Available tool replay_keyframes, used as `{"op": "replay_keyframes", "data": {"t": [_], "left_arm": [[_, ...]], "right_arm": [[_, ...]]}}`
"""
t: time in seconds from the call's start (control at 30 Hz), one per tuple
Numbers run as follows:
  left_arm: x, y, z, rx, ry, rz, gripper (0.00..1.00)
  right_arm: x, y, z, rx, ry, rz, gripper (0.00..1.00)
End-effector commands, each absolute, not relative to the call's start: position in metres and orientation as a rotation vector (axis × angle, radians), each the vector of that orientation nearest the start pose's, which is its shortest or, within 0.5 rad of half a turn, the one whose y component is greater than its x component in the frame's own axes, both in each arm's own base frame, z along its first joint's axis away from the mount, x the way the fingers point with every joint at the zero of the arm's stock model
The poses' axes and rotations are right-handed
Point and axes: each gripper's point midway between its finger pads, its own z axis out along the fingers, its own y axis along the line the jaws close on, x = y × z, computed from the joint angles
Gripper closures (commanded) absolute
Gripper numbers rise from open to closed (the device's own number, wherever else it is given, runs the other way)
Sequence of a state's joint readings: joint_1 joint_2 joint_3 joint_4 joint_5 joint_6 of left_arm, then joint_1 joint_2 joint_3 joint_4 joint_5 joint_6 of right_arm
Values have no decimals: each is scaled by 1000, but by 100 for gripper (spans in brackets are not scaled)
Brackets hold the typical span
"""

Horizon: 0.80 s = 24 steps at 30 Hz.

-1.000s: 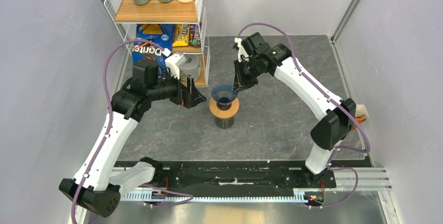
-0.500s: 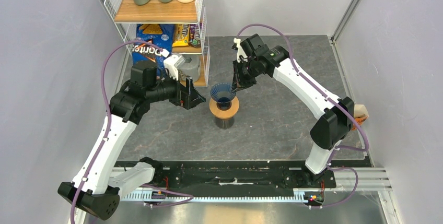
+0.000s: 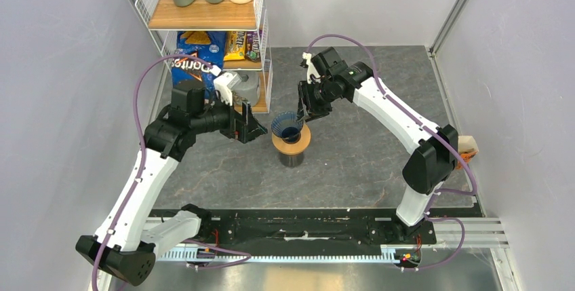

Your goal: Place the coffee filter in the dripper

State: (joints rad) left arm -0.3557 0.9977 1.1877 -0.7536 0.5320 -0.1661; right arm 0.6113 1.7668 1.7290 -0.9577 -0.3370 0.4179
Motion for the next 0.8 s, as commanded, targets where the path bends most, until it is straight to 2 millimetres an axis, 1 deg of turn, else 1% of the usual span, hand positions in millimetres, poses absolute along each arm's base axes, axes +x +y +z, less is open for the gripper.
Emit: {"op": "replay_keyframes", "data": {"t": [0.0,0.07,0.2,0.27,0.33,0.5,0.6,0.77], "left_arm": [[223,-186,289,551,2079,-870,0],[224,-186,287,551,2086,-870,0],[228,-187,282,545,2103,-869,0],[231,-187,280,536,2104,-866,0],[234,-188,278,527,2104,-864,4],[243,-194,270,503,2129,-893,14],[247,-199,263,493,2148,-917,20],[254,-203,255,478,2168,-928,26]], "right_arm": [[300,304,211,-421,2632,812,52],[299,303,216,-427,2620,815,50],[297,299,227,-439,2602,811,50],[295,296,230,-439,2593,810,52],[292,293,231,-439,2596,812,55],[283,291,223,-447,2636,826,60],[281,289,218,-448,2649,820,62],[281,285,211,-441,2667,819,72]]}}
